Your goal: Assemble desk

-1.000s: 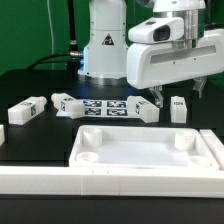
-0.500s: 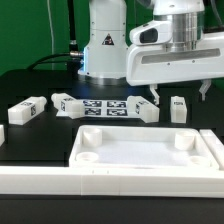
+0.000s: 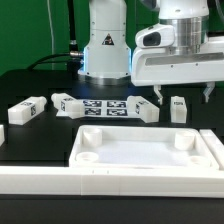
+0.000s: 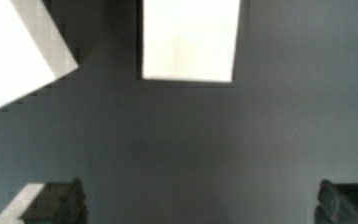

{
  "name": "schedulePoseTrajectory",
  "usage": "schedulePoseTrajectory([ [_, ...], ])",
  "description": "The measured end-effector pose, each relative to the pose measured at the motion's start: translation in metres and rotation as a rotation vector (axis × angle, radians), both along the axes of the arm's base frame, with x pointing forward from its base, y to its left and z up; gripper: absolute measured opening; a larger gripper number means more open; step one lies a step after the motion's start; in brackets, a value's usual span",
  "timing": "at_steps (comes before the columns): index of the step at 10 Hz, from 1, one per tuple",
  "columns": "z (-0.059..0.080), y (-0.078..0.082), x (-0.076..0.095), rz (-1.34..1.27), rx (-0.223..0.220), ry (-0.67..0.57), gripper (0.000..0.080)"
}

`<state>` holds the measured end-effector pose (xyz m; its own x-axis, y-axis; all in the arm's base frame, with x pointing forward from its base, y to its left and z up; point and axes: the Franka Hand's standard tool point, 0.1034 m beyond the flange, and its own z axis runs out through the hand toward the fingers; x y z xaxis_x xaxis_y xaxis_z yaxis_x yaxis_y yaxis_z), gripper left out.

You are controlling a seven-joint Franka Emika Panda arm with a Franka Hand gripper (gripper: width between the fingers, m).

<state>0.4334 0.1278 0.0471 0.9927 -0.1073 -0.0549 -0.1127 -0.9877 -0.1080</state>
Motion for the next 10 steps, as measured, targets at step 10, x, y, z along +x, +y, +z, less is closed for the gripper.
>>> schedulePoseTrajectory([
  [10, -0.012, 0.007, -0.024, 0.135, 0.057, 0.685, 0.0649],
])
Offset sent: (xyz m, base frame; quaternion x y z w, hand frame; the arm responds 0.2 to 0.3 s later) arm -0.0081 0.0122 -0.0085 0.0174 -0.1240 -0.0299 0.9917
